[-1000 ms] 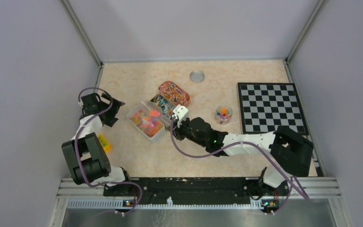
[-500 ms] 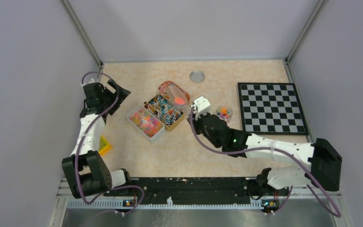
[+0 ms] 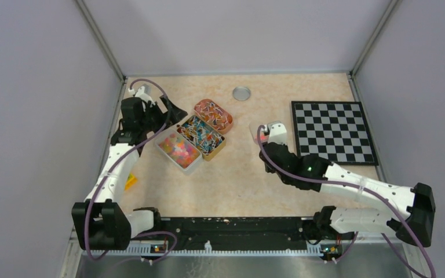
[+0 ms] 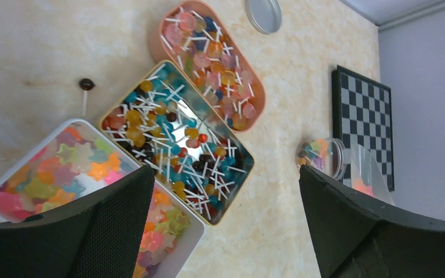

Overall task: Pack the candies
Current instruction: Place the fake candies in the packing bottle.

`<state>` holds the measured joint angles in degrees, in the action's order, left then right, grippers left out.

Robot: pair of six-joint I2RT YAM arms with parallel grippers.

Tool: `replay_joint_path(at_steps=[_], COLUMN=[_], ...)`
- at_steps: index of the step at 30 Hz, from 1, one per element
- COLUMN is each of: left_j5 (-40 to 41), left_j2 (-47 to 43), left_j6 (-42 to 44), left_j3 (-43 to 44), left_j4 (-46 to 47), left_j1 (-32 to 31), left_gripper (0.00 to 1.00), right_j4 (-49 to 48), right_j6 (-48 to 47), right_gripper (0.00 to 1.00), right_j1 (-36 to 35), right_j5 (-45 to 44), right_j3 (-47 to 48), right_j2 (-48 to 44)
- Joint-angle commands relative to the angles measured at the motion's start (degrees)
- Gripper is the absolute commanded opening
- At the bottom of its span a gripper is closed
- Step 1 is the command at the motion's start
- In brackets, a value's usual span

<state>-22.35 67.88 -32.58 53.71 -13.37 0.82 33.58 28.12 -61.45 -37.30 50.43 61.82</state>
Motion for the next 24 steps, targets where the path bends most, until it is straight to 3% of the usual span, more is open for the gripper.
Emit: replay_joint_path(at_steps=[1,24], left_j5=[-4.84,-2.93], left_j2=[-0.89,-0.77], left_j6=[2.14,5.42], left_j3=[1.1,1.13], left_j4=[1.15,-1.01], left_j1=[-3.26,-5.48], left_gripper=[0.99,0.99], right_j4=[10.93,26.42], right_j6=[7.07,4.08], right_gripper=[0.0,0.0], right_j1=[1.5,14.31], right_j5=[-2.77,12.52], right_j3=[6.19,15.03], right_j2=[-2.28,0.85])
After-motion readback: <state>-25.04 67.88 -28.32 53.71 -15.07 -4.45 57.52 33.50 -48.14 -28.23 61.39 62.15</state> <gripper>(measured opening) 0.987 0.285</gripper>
